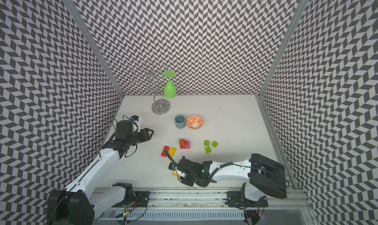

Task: Assemble the letter s with lego
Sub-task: Place the lego brick at the center of the board.

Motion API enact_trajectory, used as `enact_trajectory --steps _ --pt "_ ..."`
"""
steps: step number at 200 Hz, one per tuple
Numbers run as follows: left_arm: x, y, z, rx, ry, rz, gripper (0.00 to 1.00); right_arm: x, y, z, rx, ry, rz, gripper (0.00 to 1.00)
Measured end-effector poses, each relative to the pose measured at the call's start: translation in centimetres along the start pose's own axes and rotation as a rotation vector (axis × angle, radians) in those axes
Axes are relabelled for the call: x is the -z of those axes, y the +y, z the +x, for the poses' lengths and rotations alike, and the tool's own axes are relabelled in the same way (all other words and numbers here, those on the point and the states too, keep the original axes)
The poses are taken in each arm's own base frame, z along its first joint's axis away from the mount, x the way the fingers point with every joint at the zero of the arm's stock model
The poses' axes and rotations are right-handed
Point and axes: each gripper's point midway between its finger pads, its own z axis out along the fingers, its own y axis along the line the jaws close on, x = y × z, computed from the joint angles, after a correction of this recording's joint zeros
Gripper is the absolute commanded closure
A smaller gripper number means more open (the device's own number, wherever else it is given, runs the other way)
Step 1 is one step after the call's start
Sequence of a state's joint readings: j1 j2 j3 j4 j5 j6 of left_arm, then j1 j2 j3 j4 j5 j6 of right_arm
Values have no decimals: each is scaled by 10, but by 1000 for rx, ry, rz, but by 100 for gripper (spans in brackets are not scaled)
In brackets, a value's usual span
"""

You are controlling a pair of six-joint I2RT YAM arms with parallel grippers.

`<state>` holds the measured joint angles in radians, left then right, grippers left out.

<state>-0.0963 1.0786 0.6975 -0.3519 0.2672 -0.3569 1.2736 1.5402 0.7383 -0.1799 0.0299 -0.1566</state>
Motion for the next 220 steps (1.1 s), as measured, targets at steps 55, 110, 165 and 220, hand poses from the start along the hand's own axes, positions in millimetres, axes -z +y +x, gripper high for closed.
enact_trajectory --steps 55,110,165,220 --pt "0 0 0 1 -1 -1 46 -17 1 -1 119 48 -14 68" --pt "0 2 -1 3 -2 -4 46 0 -4 -2 111 -41 -27 20" --pt "0 2 -1 4 -3 -4 46 37 -1 -7 78 -347 -24 12" --pt "0 3 -1 8 -4 -6 46 34 3 5 72 -447 -35 19"
